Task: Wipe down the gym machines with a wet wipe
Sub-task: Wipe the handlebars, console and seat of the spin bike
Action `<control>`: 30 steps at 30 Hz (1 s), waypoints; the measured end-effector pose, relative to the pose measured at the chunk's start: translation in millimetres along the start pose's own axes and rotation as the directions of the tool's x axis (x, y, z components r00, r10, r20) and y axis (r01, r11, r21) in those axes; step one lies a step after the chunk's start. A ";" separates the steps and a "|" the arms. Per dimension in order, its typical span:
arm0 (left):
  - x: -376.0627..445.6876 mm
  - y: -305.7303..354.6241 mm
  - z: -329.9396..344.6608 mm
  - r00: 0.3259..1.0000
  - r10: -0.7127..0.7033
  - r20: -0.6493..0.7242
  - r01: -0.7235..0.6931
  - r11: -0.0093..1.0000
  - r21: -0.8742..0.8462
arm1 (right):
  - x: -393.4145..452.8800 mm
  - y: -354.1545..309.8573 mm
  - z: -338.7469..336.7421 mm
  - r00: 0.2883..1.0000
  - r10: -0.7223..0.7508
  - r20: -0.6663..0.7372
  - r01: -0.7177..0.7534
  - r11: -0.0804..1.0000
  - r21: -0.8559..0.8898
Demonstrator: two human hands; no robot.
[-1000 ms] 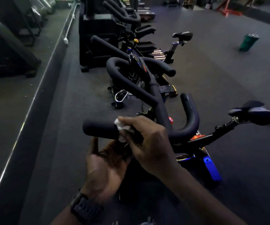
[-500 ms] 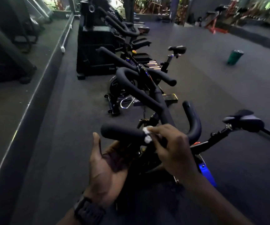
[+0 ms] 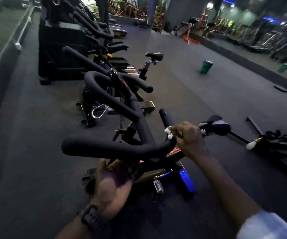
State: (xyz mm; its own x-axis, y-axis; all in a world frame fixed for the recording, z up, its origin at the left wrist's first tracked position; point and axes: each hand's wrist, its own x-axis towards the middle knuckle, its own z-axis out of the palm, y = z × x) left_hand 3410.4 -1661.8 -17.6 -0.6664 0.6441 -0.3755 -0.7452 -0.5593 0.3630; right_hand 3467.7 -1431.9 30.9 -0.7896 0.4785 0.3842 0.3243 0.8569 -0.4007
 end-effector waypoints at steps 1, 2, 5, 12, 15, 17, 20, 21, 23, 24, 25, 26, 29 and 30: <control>5.3 -6.4 0.1 1.000 -0.007 -0.008 0.007 1.000 -0.002 | 2.5 3.0 -0.6 1.000 -0.021 0.007 0.021 1.000 -0.009; 8.5 -12.1 1.3 1.000 -0.011 -0.008 0.011 1.000 0.000 | -4.6 2.3 -0.3 0.998 -0.065 0.025 0.065 0.998 -0.006; 15.0 -26.1 8.0 1.000 0.018 0.010 -0.017 0.999 -0.040 | -36.0 7.3 -3.3 0.962 -0.251 0.102 0.238 0.963 0.124; 24.0 -49.4 3.6 0.987 0.100 -0.123 -0.116 0.985 -0.131 | 109.6 61.5 17.1 0.948 -0.316 0.036 0.316 0.949 -0.015; 31.3 -54.5 -3.6 0.985 0.124 -0.119 -0.141 0.978 -0.154 | 67.6 72.3 3.9 0.879 -0.461 0.124 0.449 0.886 0.112; 23.8 -65.2 2.7 0.967 0.142 -0.209 -0.163 0.983 -0.084 | 43.1 66.1 -3.1 0.772 -0.592 0.232 0.557 0.806 0.202; 26.4 -67.4 -31.4 0.958 0.281 0.063 -0.280 0.960 -0.028 | 89.0 48.2 14.3 0.778 -0.587 0.223 0.574 0.809 0.126; 28.3 -69.1 -35.2 0.921 0.355 0.160 -0.359 0.933 -0.002 | 108.4 43.5 19.1 0.807 -0.551 0.211 0.544 0.834 0.097; 19.1 -70.5 -13.5 0.919 0.367 0.145 -0.374 0.927 0.022 | 121.4 48.6 23.0 0.813 -0.553 0.182 0.545 0.833 0.093; 16.8 -71.4 -2.1 0.942 0.328 0.066 -0.330 0.943 0.036 | 111.7 54.9 18.3 0.809 -0.563 0.167 0.549 0.826 0.126; 16.1 -71.4 4.4 0.961 0.274 -0.051 -0.274 0.962 -0.007 | 95.9 61.8 13.2 0.795 -0.583 0.165 0.554 0.810 0.191; 17.1 -64.6 3.5 0.970 0.226 -0.089 -0.234 0.967 -0.100 | 75.9 67.8 6.8 0.786 -0.595 0.165 0.544 0.794 0.272; 17.7 -68.2 3.9 0.946 0.288 -0.147 -0.304 0.947 -0.102 | 71.3 71.5 14.9 0.882 -0.471 0.030 0.439 0.842 0.313; 18.5 -63.8 14.4 0.954 0.240 -0.182 -0.254 0.966 -0.054 | 81.8 69.0 22.2 0.934 -0.355 -0.028 0.344 0.879 0.330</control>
State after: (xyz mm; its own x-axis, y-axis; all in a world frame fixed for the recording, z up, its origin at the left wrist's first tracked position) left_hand 3446.0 -1606.7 -35.4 -0.8188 0.3849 -0.4259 -0.5519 -0.7318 0.3999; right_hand 3413.9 -1337.9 16.2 -0.8383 0.1484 0.5247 -0.1580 0.8548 -0.4943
